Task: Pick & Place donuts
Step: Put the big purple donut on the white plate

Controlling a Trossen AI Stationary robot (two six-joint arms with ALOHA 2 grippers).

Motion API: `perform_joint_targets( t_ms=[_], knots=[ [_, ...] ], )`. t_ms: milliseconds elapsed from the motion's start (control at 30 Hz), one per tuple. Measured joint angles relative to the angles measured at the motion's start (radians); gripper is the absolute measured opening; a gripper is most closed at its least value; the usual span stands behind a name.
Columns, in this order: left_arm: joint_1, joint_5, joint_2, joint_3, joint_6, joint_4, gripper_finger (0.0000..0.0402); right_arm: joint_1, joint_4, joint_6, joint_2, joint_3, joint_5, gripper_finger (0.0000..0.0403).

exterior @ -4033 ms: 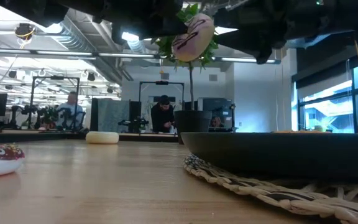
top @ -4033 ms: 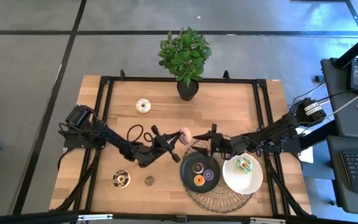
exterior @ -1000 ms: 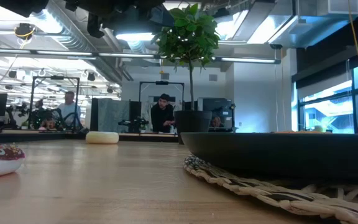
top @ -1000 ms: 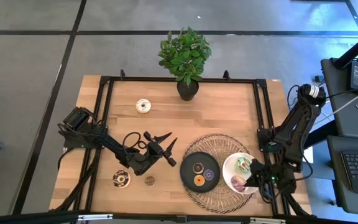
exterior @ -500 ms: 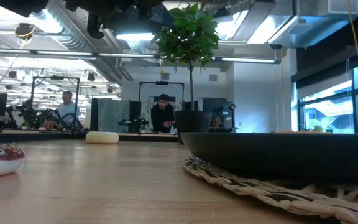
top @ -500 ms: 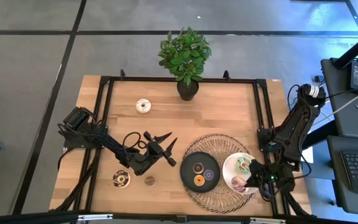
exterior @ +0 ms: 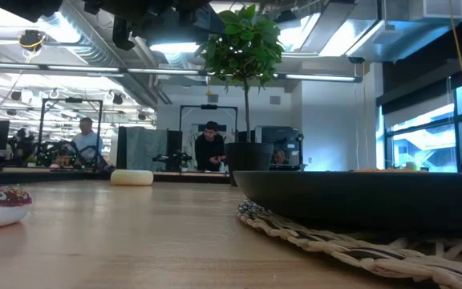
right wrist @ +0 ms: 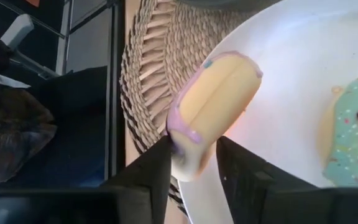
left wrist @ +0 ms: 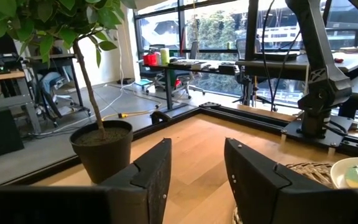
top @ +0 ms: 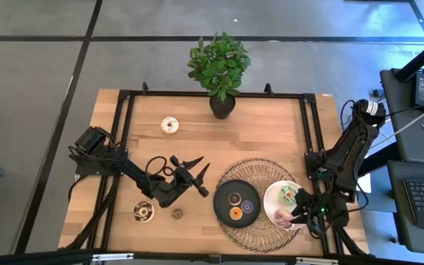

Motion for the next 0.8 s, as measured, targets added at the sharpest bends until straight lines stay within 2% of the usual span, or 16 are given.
perform_joint_targets(
  t_ms=[167, 367, 667, 800],
  knots=[
    [0.000, 0.000, 0.000, 0.000, 0.000, 0.000, 0.0148, 0.000, -0.002, 0.010, 0.000, 0.000, -0.011, 0.0135],
    [0.000, 0.000, 0.000, 0.000, 0.000, 0.000, 0.0144, 0.000, -0.065, 0.104, -0.001, 0.001, -0.053, 0.0130],
    [0.000, 0.000, 0.000, 0.000, 0.000, -0.003, 0.0147, 0.000, -0.089, 0.107, -0.009, 0.001, -0.059, 0.0130],
    [0.000, 0.000, 0.000, 0.000, 0.000, -0.010, 0.0144, 0.000, -0.252, 0.172, -0.023, 0.053, -0.067, 0.0130]
  ],
)
